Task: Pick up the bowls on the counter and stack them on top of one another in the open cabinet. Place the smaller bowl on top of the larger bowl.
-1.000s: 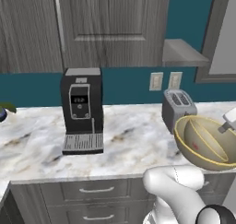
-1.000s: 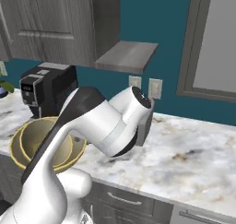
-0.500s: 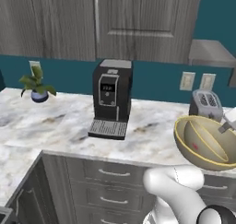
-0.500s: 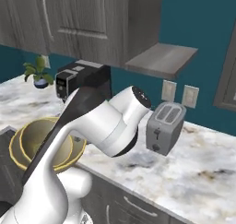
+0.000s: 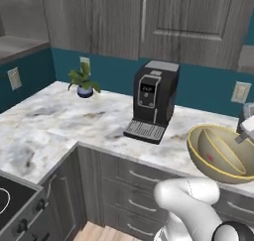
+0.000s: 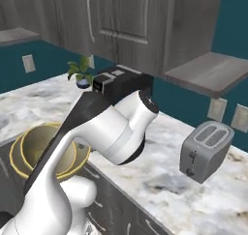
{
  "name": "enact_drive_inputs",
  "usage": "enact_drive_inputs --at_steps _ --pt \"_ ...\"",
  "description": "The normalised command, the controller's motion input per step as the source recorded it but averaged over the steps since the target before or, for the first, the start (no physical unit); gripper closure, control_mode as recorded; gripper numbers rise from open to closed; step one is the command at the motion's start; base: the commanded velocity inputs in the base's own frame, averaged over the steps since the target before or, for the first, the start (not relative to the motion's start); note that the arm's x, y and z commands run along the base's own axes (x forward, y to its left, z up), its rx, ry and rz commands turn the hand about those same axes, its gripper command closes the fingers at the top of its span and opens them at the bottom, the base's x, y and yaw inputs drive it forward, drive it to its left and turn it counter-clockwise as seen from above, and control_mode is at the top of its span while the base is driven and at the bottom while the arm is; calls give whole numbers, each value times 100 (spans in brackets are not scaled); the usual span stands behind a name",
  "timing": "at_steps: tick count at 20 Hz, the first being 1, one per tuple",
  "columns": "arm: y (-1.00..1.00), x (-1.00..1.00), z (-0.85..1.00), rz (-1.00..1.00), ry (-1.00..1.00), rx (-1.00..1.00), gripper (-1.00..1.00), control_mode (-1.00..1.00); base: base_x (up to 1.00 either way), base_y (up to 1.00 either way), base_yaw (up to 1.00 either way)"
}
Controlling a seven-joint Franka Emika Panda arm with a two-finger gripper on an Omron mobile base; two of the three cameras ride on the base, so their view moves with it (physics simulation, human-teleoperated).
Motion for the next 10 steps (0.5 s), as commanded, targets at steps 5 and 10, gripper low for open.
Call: enact_drive_inputs --at_steps 5,10 --pt "0 0 0 0 0 0 100 100 -10 11 46" --pt "0 0 0 0 0 0 100 100 -11 12 45"
